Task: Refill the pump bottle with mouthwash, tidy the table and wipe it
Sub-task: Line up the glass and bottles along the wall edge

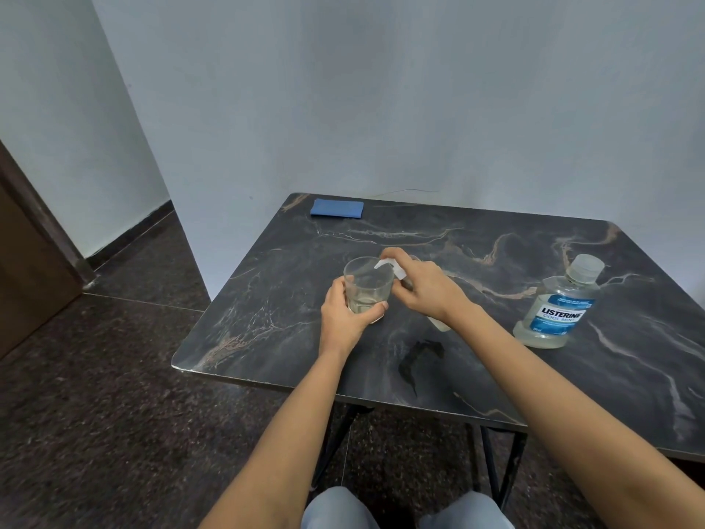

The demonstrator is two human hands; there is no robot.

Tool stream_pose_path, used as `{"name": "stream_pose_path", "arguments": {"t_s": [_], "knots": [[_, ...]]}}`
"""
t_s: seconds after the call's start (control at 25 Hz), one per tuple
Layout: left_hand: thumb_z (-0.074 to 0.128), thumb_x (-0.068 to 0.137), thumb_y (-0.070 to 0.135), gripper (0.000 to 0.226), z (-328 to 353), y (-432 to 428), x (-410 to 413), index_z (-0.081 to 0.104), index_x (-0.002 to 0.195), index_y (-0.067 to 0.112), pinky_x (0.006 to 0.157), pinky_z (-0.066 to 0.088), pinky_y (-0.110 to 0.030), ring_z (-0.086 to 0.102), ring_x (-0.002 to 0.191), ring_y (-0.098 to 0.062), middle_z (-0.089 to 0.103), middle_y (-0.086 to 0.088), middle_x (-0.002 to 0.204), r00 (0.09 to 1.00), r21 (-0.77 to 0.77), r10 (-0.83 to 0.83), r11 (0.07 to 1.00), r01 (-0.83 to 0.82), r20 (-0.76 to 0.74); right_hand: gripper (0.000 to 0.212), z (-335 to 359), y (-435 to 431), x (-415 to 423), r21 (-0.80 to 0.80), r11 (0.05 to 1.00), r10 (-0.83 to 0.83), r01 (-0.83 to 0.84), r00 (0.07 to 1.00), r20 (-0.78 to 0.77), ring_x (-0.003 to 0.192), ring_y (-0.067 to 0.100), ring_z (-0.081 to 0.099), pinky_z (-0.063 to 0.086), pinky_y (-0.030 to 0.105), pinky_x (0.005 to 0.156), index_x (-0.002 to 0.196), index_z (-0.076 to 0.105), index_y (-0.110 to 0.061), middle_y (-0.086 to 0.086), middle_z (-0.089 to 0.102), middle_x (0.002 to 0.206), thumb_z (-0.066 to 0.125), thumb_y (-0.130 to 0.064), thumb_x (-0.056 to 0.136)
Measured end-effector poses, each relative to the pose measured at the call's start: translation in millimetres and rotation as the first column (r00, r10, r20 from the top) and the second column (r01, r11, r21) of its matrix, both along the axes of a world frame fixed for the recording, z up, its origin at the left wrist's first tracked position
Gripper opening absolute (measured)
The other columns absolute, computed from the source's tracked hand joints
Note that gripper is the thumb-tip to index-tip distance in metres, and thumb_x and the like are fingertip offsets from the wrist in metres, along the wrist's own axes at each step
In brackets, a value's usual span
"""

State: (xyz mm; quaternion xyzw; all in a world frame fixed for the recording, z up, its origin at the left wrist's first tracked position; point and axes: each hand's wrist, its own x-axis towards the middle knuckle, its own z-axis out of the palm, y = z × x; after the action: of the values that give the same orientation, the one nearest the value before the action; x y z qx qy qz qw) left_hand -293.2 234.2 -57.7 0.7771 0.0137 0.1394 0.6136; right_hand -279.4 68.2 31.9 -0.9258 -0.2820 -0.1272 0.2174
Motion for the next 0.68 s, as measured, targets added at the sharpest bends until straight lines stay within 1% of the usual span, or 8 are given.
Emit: {"name": "stream_pose_path", "arguments": {"t_s": [0.12,0.2,0.24,0.32,0.4,0.48,0.56,0.68], "knots": [[0.085,0.058,0.047,0.057,0.1,0.2,-0.1,0.052,0.104,0.04,0.09,0.054,-0.035,0.062,0.104,-0.005,0.063,0.013,0.113,1.0,-0.001,0.001,1.0,-0.001,0.001,0.05,-2.4,-4.8,-1.9,0.103,0.995,-0.01,0.016,0.998,-0.061,0.057,0.015,0.05,0.034,0.01,0.06,0.136,0.031,-0.023,0.011,0.061,0.066,0.05,-0.016,0.091],[0.086,0.059,0.046,0.057,1.5,0.1,-1.1,0.053,0.104,0.038,0.091,0.053,-0.032,0.061,0.104,-0.003,0.062,0.013,0.113,1.0,-0.003,0.0,1.0,0.0,0.002,0.054,-5.3,-10.7,-3.7,0.248,0.965,-0.057,0.087,0.99,-0.126,0.061,0.021,0.055,0.042,0.027,0.06,0.137,0.025,-0.025,0.012,0.06,0.069,0.053,-0.019,0.091],[0.086,0.059,0.045,0.057,2.7,-0.2,-1.9,0.053,0.105,0.037,0.091,0.053,-0.029,0.06,0.104,-0.003,0.061,0.013,0.113,1.0,-0.002,0.0,1.0,0.0,0.001,0.052,-6.6,-14.9,-4.1,0.319,0.938,-0.09,0.134,0.985,-0.147,0.065,0.02,0.057,0.044,0.027,0.062,0.135,0.026,-0.024,0.009,0.06,0.072,0.054,-0.02,0.092],[0.087,0.06,0.044,0.058,4.6,-0.9,-3.3,0.053,0.106,0.038,0.091,0.05,-0.026,0.059,0.106,-0.003,0.06,0.013,0.115,1.0,0.0,-0.001,1.0,0.001,-0.003,0.048,-10.4,-25.6,-1.7,0.444,0.873,-0.15,0.204,0.977,-0.154,0.073,0.008,0.059,0.044,0.018,0.068,0.131,0.029,-0.021,-0.004,0.06,0.078,0.058,-0.023,0.093],[0.087,0.06,0.043,0.057,5.3,-1.1,-3.8,0.051,0.104,0.043,0.091,0.05,-0.026,0.059,0.106,-0.002,0.06,0.014,0.115,1.0,-0.004,-0.008,1.0,0.008,-0.002,0.048,-13.6,-36.8,2.8,0.547,0.802,-0.202,0.241,0.97,-0.132,0.076,0.002,0.058,0.042,0.01,0.069,0.128,0.031,-0.018,-0.006,0.06,0.084,0.061,-0.025,0.092],[0.087,0.06,0.045,0.057,4.6,0.1,-3.3,0.052,0.105,0.042,0.093,0.051,-0.029,0.06,0.105,-0.002,0.061,0.014,0.115,1.0,-0.006,-0.016,1.0,0.016,-0.003,0.049,-18.4,-46.4,7.3,0.614,0.74,-0.253,0.274,0.96,-0.123,0.079,0.006,0.058,0.042,0.011,0.072,0.128,0.031,-0.016,-0.001,0.059,0.089,0.063,-0.023,0.091],[0.088,0.059,0.046,0.061,2.3,0.1,-2.0,0.053,0.108,0.039,0.094,0.052,-0.033,0.061,0.106,-0.003,0.062,0.014,0.116,1.0,-0.013,-0.026,1.0,0.026,-0.003,0.05,-25.0,-56.0,9.5,0.649,0.693,-0.294,0.316,0.945,-0.146,0.082,0.014,0.056,0.042,0.017,0.076,0.129,0.031,-0.015,0.002,0.057,0.092,0.063,-0.021,0.091],[0.088,0.056,0.048,0.067,1.0,-0.6,-0.3,0.053,0.112,0.039,0.096,0.052,-0.035,0.061,0.108,-0.005,0.062,0.013,0.118,1.0,-0.016,-0.027,1.0,0.027,-0.01,0.053,-35.1,-66.0,9.2,0.642,0.679,-0.311,0.355,0.932,-0.187,0.092,0.019,0.055,0.041,0.021,0.08,0.129,0.03,-0.017,0.007,0.054,0.102,0.065,-0.023,0.089]]}}
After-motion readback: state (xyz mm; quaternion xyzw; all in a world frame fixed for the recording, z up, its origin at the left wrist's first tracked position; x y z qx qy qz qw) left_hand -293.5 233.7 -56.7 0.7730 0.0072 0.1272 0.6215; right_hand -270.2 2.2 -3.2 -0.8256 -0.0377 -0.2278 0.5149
